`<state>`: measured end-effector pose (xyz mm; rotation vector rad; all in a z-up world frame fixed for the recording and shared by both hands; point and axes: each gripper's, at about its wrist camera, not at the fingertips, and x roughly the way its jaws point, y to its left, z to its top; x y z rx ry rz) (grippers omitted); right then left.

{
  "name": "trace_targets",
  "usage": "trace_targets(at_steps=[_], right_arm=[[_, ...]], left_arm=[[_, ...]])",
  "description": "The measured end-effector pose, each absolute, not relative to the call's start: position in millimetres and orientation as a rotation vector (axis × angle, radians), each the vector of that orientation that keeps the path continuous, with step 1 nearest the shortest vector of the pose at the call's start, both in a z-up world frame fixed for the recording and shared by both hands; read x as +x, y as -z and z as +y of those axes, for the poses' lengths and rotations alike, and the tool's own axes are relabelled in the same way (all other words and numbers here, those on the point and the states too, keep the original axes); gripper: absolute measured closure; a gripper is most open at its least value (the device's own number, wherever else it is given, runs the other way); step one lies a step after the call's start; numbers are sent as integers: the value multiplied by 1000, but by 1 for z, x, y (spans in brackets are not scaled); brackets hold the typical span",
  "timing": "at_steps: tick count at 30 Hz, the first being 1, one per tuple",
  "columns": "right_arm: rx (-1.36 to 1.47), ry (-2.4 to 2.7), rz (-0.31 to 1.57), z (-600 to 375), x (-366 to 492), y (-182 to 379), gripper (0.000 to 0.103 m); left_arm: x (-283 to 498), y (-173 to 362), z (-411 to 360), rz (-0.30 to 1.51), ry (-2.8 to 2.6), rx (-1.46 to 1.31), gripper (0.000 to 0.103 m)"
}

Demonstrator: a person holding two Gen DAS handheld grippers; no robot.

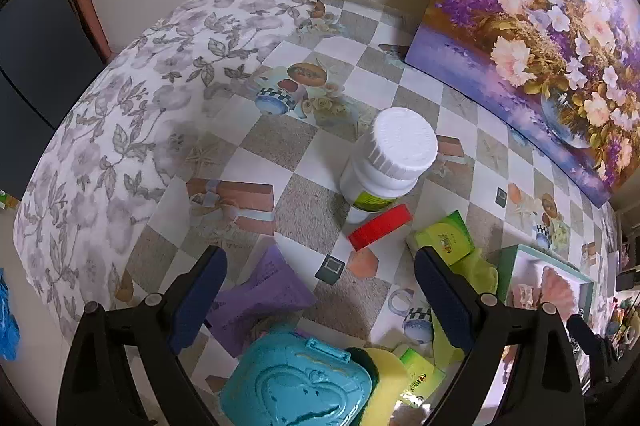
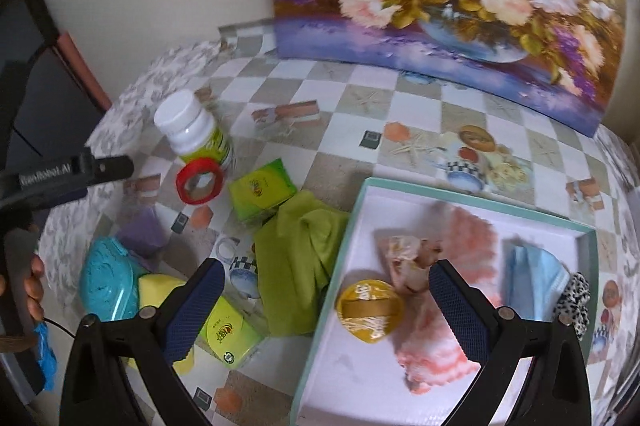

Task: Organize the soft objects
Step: 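Move both grippers back toward the pile near the white bottle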

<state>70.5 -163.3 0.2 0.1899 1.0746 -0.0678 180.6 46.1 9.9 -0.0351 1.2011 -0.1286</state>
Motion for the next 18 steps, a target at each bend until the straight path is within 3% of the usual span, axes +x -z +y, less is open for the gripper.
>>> trace_targets(at_steps=[10, 18], right_arm=[[204, 8, 1068, -153, 86, 18, 1], [221, -23, 1112, -151, 98, 35, 16]], left_arm=[[192, 3, 28, 1215, 140, 9, 8], [198, 13, 6, 1233, 163, 18, 8]])
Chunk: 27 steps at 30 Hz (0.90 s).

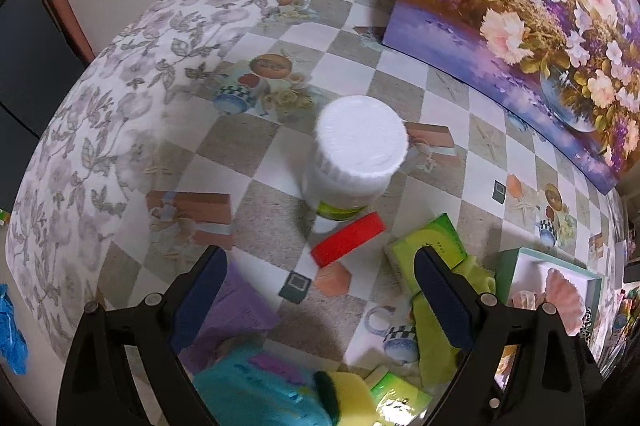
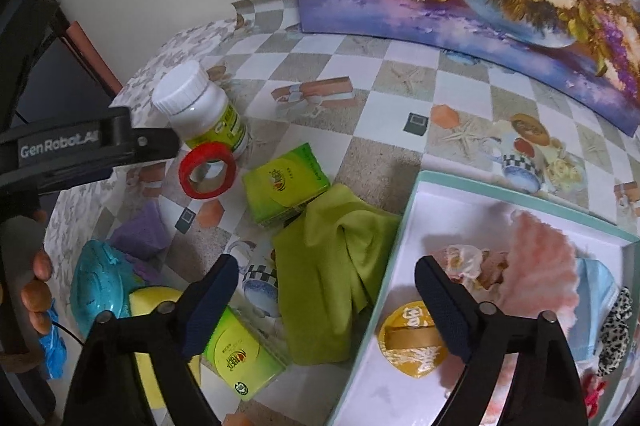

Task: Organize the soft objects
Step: 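Move both grippers back toward the pile near the white bottle, then grasp the red tape roll with the left gripper while the right gripper grasps the lime-green cloth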

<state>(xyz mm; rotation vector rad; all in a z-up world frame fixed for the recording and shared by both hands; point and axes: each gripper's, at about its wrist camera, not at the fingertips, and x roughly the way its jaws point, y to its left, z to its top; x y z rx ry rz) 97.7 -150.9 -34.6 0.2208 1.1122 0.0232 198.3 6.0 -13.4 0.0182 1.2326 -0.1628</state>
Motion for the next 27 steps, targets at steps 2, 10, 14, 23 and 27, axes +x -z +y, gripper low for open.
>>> trace_targets(at_steps=[2, 10, 14, 23, 27], right_arm=[[217, -31, 1117, -150, 101, 38, 20], [223, -48, 1135, -149, 113, 49, 37], [225, -57, 1138, -149, 117, 52, 39], [218, -47, 1165, -149, 121, 60, 53], [223, -48, 1166, -151, 121, 60, 53]], left_arm=[[200, 17, 0, 1234, 169, 34, 8], [209, 36, -15, 1255, 177, 82, 17], [213, 46, -17, 1269, 170, 79, 18], [218, 57, -16, 1258, 154, 25, 22], [220, 62, -12, 1267, 147, -9, 25]])
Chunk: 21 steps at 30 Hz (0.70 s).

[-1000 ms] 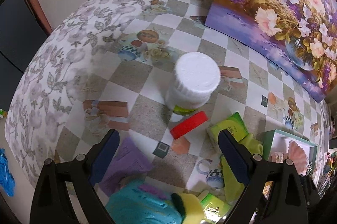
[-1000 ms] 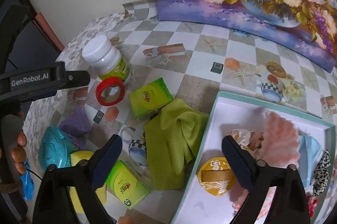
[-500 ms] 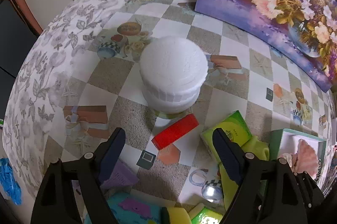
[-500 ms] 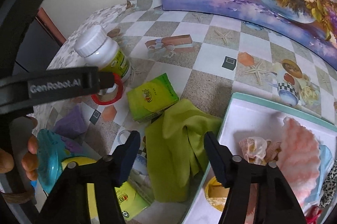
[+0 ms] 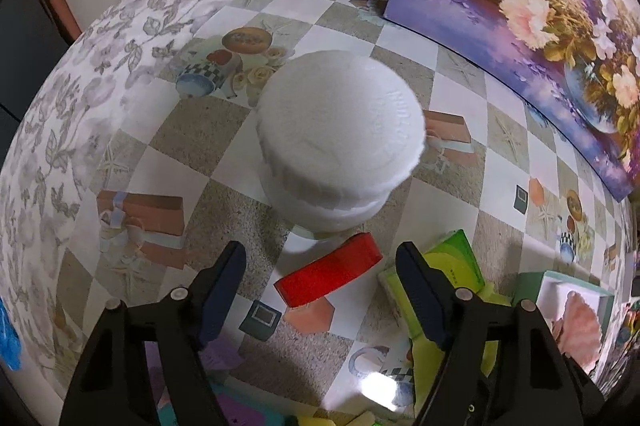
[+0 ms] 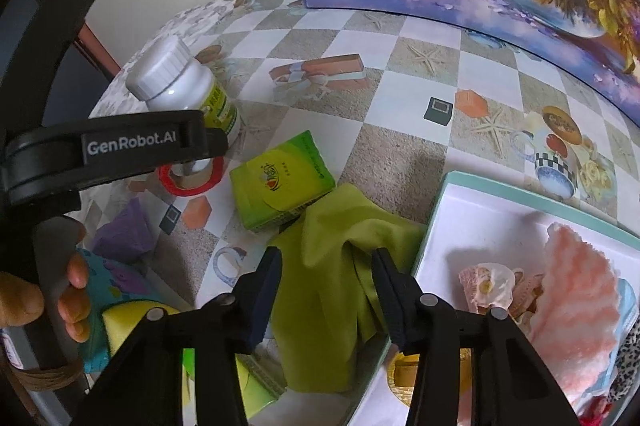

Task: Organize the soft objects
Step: 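Grasp the red tape roll with the left gripper while the right gripper grasps the lime-green cloth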

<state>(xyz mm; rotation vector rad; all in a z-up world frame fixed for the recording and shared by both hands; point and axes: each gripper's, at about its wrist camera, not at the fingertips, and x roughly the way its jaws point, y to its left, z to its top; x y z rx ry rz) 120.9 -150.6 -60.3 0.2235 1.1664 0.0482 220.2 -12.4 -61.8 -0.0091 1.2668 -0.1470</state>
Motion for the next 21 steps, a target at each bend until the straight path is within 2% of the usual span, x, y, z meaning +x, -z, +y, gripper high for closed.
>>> trace_targets(at_steps=[3, 6, 11, 14, 17, 21], right_arm=[[222, -49, 1167, -151, 121, 60, 54], [220, -46, 1171, -151, 120, 61, 58], [224, -46, 1176, -152, 119, 62, 74], [211, -46, 1174, -151, 117, 60, 88], [209, -47, 1165, -151, 114, 56, 93], [217, -46, 1151, -153, 109, 49, 95]], left_arm=[[221, 65, -10, 1268, 146, -34, 38], [222, 68, -8, 1280, 167, -80, 49], [220, 67, -7, 1278, 171, -84, 53], [218, 62, -6, 1278, 174, -95, 63], [215, 54, -7, 1265, 182, -91, 66], [211, 49, -7, 1265, 200, -102, 80]])
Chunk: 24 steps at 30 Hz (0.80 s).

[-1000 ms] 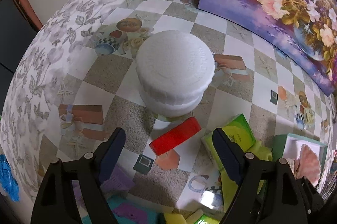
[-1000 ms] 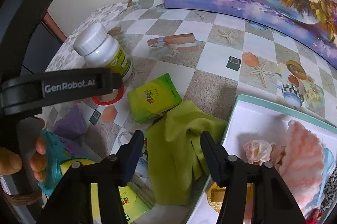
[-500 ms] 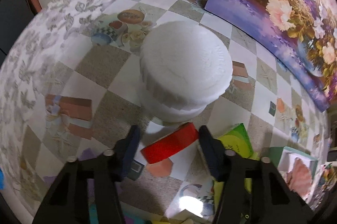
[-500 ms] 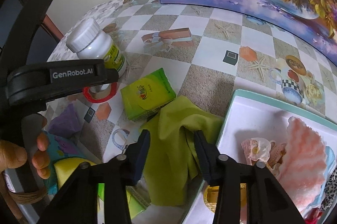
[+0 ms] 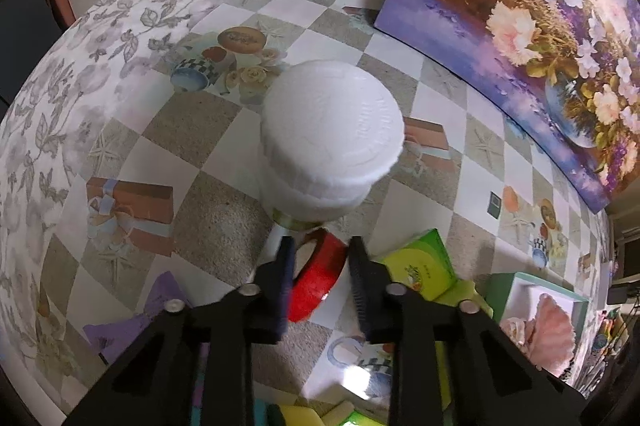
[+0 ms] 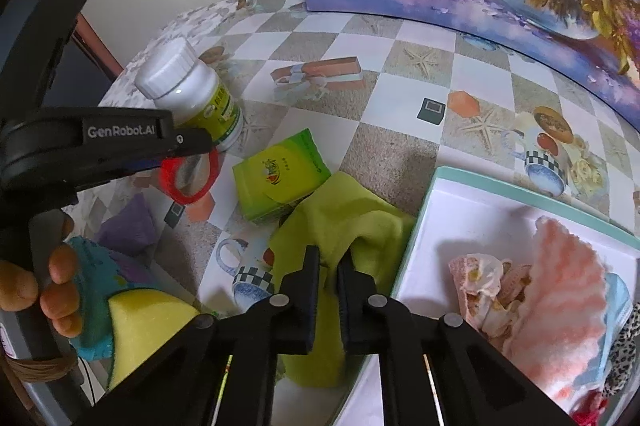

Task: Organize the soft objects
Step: 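Grasp the red tape roll with the left gripper while the right gripper grasps the lime-green cloth, then lift the red tape roll and green cloth and carry them over the tray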

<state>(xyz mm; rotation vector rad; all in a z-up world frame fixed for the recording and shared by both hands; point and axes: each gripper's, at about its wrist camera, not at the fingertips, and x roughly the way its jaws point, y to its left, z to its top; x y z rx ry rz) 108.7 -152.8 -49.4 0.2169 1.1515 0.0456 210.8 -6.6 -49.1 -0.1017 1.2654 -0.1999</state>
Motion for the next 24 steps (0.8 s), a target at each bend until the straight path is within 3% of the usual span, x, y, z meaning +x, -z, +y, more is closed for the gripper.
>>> trace_targets(at_steps=[24], right_arm=[[268, -46, 1122, -165, 93, 32, 97]], left_arm=[[197, 51, -8, 1284, 187, -52, 86]])
